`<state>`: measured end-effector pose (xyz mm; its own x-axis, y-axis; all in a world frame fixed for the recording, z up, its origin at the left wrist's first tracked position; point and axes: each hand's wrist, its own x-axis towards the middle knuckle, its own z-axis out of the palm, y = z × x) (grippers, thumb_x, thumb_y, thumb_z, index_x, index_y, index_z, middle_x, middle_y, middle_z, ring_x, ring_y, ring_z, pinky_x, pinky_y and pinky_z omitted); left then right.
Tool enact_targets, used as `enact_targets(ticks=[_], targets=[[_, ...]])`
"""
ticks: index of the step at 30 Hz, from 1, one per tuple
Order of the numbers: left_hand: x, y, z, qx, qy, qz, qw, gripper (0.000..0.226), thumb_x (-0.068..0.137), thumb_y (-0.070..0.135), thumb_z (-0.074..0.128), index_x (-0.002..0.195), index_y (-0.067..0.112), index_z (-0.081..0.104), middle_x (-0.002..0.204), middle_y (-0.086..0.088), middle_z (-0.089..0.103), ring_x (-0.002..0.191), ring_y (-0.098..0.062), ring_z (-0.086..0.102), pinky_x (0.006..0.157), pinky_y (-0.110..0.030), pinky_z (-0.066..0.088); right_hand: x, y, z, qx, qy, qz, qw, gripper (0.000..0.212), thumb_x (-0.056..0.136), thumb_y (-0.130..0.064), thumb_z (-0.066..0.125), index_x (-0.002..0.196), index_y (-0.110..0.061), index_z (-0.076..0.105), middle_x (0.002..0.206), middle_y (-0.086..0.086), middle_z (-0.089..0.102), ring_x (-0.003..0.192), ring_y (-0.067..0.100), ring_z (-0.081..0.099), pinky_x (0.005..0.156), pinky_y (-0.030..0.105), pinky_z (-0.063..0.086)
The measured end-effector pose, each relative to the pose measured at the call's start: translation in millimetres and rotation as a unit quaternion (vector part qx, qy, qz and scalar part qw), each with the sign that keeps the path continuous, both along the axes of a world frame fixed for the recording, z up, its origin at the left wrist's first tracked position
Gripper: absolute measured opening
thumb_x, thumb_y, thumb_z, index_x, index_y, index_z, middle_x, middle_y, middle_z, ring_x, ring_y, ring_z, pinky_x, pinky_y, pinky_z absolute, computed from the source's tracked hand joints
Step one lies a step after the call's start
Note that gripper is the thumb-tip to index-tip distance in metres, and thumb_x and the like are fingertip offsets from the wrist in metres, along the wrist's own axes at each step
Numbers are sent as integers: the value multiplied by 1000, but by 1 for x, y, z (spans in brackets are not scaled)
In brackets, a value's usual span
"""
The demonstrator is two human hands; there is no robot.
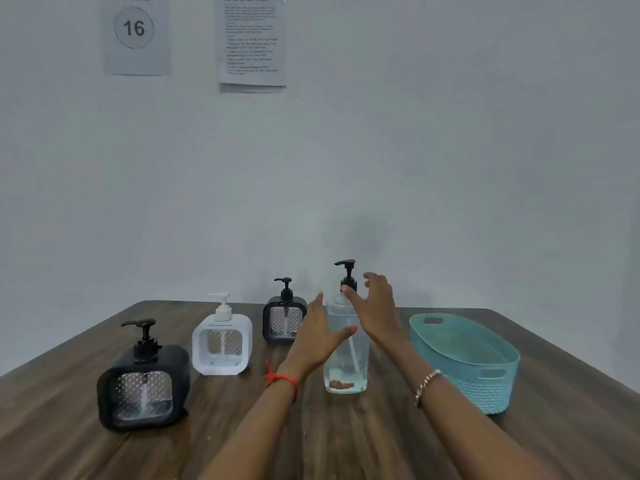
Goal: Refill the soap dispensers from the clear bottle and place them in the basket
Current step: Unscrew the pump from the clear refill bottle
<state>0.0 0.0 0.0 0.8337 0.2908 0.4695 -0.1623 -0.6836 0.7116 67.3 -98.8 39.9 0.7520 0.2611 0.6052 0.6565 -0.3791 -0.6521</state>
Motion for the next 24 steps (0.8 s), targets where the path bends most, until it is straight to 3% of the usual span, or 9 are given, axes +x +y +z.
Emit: enact_targets(ticks=[2,4,6,9,12,16,18,22,24], targets=[[11,1,7,-58,-14,-22,998,91,80,35,69,147,8,14,153,-6,24,142,-23,23,111,-27,25,11,11,8,5,27,5,1000,46,81,-41,64,106,-3,59,108,12,61,104,28,56,87,42,47],[23,4,13,-95,-31,-40,994,74,75,26,76,135,8,37,130,-1,50,127,-24,46,91,-9,41,21,19,15,-7,51,5,999,40,74,-41,70,81,-3,64,85,12,66,82,28,64,73,39,49],[32,5,13,-90,-27,-38,995,62,71,26,78,123,10,47,117,1,54,111,-17,55,76,-10,41,29,23,15,4,62,5,998,37,72,-36,74,75,1,65,74,12,66,71,27,64,65,36,48],[40,11,12,-91,-11,-33,995,67,76,27,74,131,8,42,127,-2,46,109,-9,44,88,-19,35,34,21,17,3,54,26,998,33,75,-25,73,76,7,65,67,11,61,61,21,57,53,26,39],[43,14,11,-84,2,-47,995,67,80,27,70,135,7,38,134,-7,42,119,-14,43,96,-23,34,35,19,20,-7,49,53,997,29,78,-18,71,76,10,64,65,12,59,53,15,52,43,11,34],[40,17,12,-95,12,-63,993,61,82,25,68,133,9,39,125,-1,42,115,-14,45,97,-26,37,40,6,20,-13,47,135,990,24,82,-15,67,79,9,67,86,21,71,64,14,62,56,9,41],[41,18,11,-111,6,-68,991,60,80,24,70,131,10,42,127,-4,46,115,-17,49,99,-29,41,44,-4,24,-34,76,191,978,16,85,-10,63,93,2,69,97,18,70,75,9,62,67,8,45],[40,16,11,-127,3,-74,989,60,79,25,71,130,12,44,131,-6,48,116,-17,51,99,-28,42,54,-15,27,26,184,275,943,38,87,4,54,125,3,51,119,22,61,109,30,59,98,37,44],[40,16,9,-132,5,-74,989,63,78,27,72,132,13,42,132,-6,48,118,-19,51,100,-30,43,53,-12,22,89,215,274,933,40,85,3,57,125,4,49,111,18,62,104,30,59,96,39,44]])
